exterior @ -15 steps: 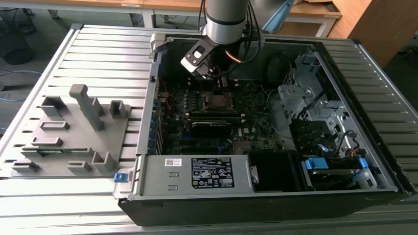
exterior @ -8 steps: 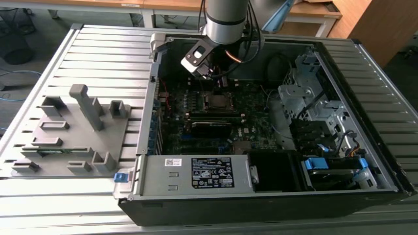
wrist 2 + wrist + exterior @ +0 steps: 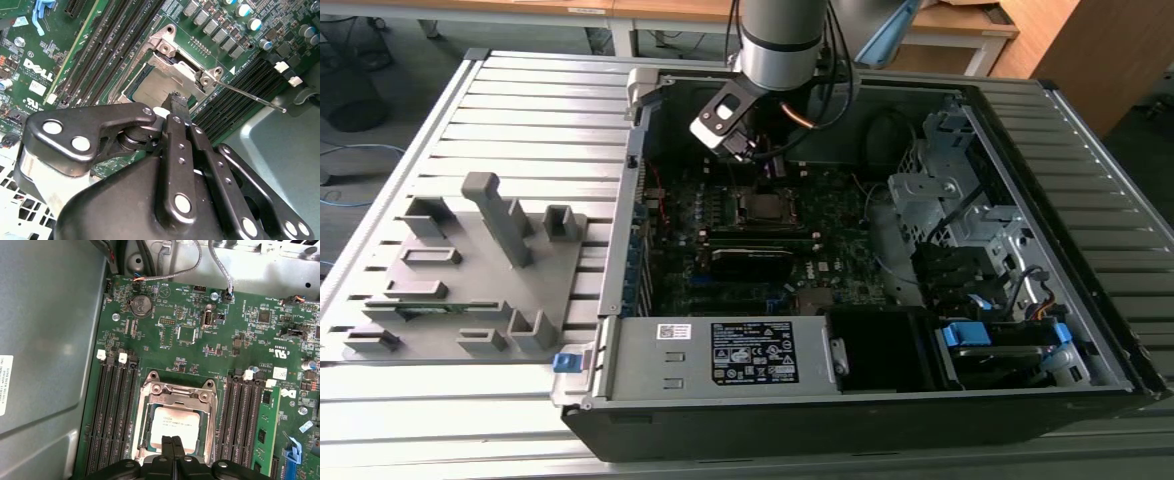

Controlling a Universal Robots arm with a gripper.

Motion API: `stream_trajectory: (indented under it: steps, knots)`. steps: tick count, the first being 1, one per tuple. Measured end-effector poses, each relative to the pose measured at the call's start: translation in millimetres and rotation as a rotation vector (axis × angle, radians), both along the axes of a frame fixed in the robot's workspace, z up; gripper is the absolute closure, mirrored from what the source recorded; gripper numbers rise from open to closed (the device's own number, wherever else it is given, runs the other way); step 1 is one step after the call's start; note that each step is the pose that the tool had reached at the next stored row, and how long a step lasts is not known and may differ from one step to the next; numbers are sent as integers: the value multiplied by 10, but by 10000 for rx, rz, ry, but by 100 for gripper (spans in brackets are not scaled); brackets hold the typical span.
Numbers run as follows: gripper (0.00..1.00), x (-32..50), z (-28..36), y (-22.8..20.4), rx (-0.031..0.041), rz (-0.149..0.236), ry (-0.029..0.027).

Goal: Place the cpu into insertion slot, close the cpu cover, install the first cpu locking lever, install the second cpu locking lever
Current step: 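Close the cpu cover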

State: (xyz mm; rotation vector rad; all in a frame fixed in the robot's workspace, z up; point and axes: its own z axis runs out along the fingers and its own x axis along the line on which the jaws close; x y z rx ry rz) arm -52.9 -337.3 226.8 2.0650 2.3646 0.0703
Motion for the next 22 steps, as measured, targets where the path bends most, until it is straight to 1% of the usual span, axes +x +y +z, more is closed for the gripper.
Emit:
stream_trajectory:
  steps: [3, 5, 22]
  knots:
    - [89, 0, -2, 0, 1, 266, 0]
    - [89, 0, -3, 0, 0, 538, 0]
    - [89, 0, -27, 0, 1, 3257, 0]
